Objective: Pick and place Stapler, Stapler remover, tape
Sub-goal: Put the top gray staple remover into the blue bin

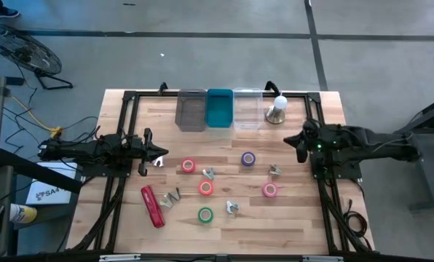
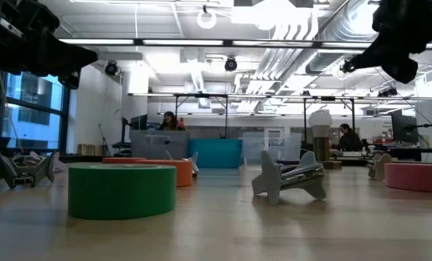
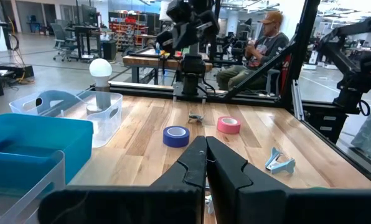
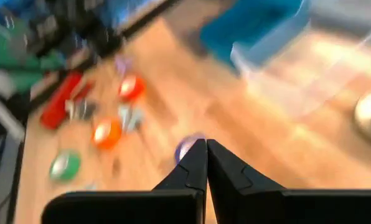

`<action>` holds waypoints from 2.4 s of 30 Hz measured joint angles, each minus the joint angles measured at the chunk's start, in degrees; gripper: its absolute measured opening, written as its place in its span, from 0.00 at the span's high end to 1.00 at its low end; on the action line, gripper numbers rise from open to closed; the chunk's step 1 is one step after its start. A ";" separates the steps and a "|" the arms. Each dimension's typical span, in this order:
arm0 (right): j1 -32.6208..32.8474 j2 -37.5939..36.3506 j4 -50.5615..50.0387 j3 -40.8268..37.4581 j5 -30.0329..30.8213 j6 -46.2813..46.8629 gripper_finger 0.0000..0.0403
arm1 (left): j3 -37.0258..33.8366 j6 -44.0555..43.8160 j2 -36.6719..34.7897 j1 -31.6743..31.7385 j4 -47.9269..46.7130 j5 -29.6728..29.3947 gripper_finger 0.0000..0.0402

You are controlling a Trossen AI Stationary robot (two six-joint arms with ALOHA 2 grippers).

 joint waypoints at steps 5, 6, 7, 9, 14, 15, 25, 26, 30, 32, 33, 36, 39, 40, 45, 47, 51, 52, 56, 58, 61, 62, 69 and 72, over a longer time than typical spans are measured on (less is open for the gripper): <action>0.00 6.22 -3.99 2.15 -4.56 7.56 1.00 | 0.00 0.00 0.01 0.00 0.00 0.01 0.99; -0.02 7.38 -4.41 2.08 -4.98 9.31 1.00 | 0.00 0.02 0.00 0.00 0.00 0.01 0.99; -0.02 8.43 -4.41 1.79 -5.46 10.25 1.00 | 0.00 0.02 0.00 0.00 0.00 0.01 0.99; -0.02 10.46 -4.58 1.13 -6.58 10.92 1.00 | 0.00 0.01 0.01 -0.01 0.00 0.01 0.99; 0.00 14.87 -6.03 0.14 -8.11 13.54 1.00 | 0.00 0.00 -0.02 0.00 0.00 0.01 0.99; 0.00 15.58 -6.40 0.03 -8.63 13.76 0.99 | 0.00 0.00 -0.01 0.00 0.00 0.01 0.99; -0.02 23.41 -8.71 0.03 -11.28 15.31 0.63 | 0.00 0.00 -0.01 0.00 0.00 0.01 0.99; -0.02 24.22 -8.64 0.03 -11.30 15.30 0.59 | 0.00 0.01 -0.01 -0.01 0.00 0.01 0.99; 0.00 27.28 -7.23 0.03 -12.02 13.01 0.49 | 0.00 0.00 0.01 0.00 0.00 0.01 0.99; 0.00 28.43 -7.07 0.03 -12.13 12.76 0.48 | 0.00 0.00 0.01 0.00 0.00 0.01 0.99; 0.00 28.98 -7.08 0.03 -12.21 12.73 0.48 | 0.00 0.01 -0.01 0.00 0.00 0.01 0.99; 0.00 30.67 -6.86 0.03 -13.97 12.70 0.48 | 0.00 0.00 0.01 -0.02 0.00 0.01 0.99; 0.01 33.11 -5.35 0.03 -16.84 12.70 0.48 | 0.00 0.00 -0.01 0.00 0.00 0.01 0.99; 0.02 34.12 -4.67 0.03 -17.27 12.54 0.48 | 0.00 0.00 0.01 0.00 0.00 0.00 0.99; 0.02 38.61 -2.13 0.03 -16.05 9.75 0.48 | 0.00 0.00 0.00 -0.01 0.00 0.00 0.99; 0.02 39.91 -1.50 0.03 -15.33 9.49 0.49 | 0.00 0.00 0.00 0.00 0.00 0.01 0.99; 0.01 42.52 0.46 0.03 -15.24 8.64 0.49 | 0.00 0.01 -0.02 0.00 0.00 0.01 0.99; 0.02 43.19 1.17 0.03 -15.28 8.20 0.49 | 0.00 0.01 -0.02 0.00 0.00 0.01 0.99; 0.02 45.60 4.47 0.03 -16.00 8.15 0.49 | 0.00 0.00 0.01 0.00 0.00 0.01 0.99; 0.02 46.56 4.82 0.03 -16.04 8.13 0.49 | 0.00 0.00 -0.01 -0.02 0.00 0.01 0.99; 0.02 47.99 4.78 0.03 -15.74 7.72 0.49 | 0.00 0.00 0.01 0.00 0.00 0.01 0.99; 0.00 48.47 4.78 0.03 -15.74 7.72 0.49 | 0.00 0.00 0.01 0.00 0.00 0.01 0.99; 0.00 50.83 4.80 0.03 -14.48 6.92 0.50 | 0.00 0.00 0.01 -0.02 0.00 0.01 0.99; 0.02 51.55 4.97 0.09 -14.14 6.63 0.51 | 0.00 0.00 -0.01 -0.01 0.00 0.01 0.99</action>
